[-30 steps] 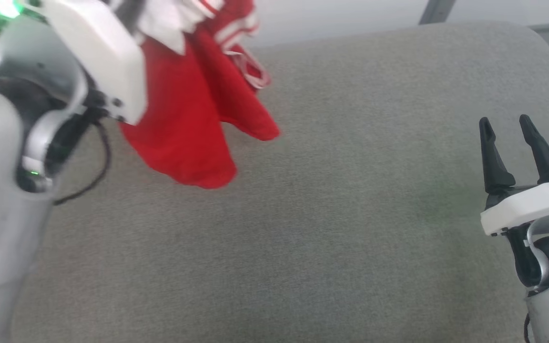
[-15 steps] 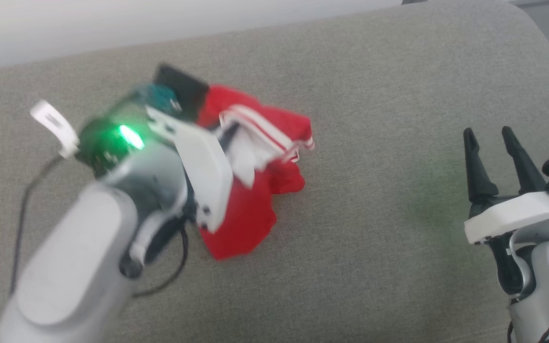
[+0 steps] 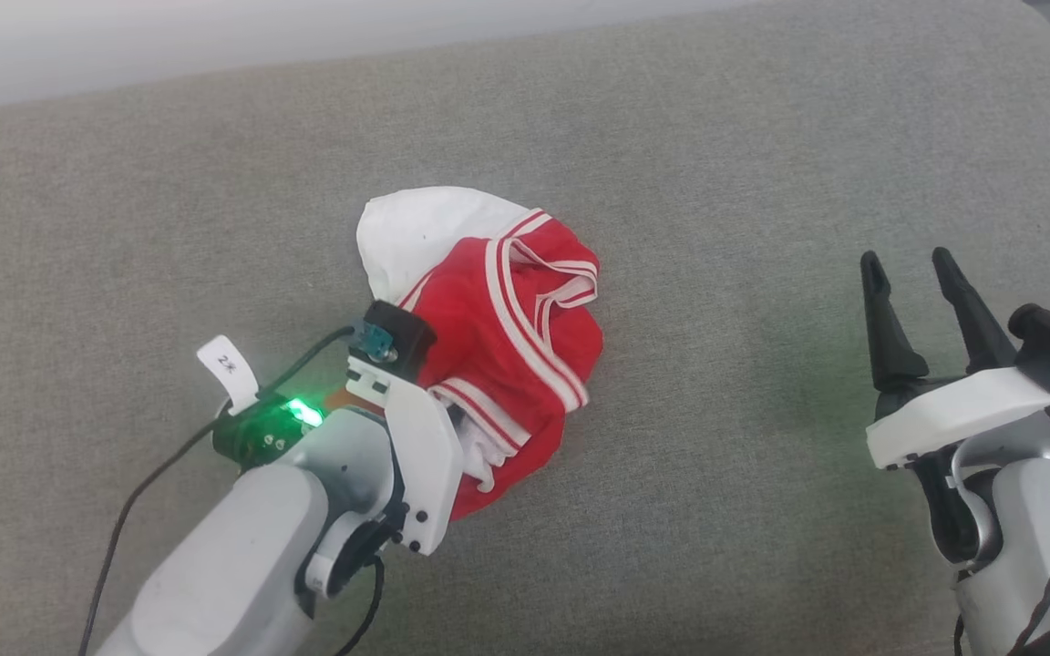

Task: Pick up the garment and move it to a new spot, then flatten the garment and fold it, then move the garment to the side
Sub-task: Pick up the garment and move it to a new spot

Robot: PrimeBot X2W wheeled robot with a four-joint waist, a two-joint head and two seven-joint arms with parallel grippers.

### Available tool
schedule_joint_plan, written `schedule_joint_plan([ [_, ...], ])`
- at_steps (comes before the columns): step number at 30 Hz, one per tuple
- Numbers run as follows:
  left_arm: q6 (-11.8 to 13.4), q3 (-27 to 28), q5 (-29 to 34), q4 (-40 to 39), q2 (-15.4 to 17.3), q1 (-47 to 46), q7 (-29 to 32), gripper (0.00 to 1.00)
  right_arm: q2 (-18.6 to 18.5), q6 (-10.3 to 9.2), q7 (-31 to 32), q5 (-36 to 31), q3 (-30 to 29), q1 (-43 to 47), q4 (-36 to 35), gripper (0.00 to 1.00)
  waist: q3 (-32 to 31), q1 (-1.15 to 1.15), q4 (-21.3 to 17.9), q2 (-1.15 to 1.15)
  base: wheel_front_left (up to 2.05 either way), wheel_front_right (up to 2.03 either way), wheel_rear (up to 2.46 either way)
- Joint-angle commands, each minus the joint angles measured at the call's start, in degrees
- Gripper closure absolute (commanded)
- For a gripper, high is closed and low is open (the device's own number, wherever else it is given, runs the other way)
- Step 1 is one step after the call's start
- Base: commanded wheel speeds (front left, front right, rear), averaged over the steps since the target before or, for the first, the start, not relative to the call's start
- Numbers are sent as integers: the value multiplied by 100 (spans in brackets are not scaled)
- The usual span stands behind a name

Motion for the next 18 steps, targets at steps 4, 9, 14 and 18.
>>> schedule_joint_plan([
  [4, -121, -129, 30, 521, -98, 79, -142, 100, -5, 3, -52, 11, 50, -99, 44, 0, 2, 0, 32, 0, 0, 0, 0],
  [9, -312, -267, -45, 1092, -277, 34, -314, 100, -35, 3, -41, 12, 93, -119, 103, 0, -46, 0, 77, 0, 0, 0, 0],
  [14, -460, -237, -165, 1371, -413, -25, -509, 0, -90, 3, -25, 16, 102, -50, 146, 0, -230, 0, 165, 0, 0, 0, 0],
  [18, -471, -131, -233, 1329, -392, -54, -630, 0, -126, 3, 1, 14, 118, 45, 176, 0, -460, 0, 257, 0, 0, 0, 0],
])
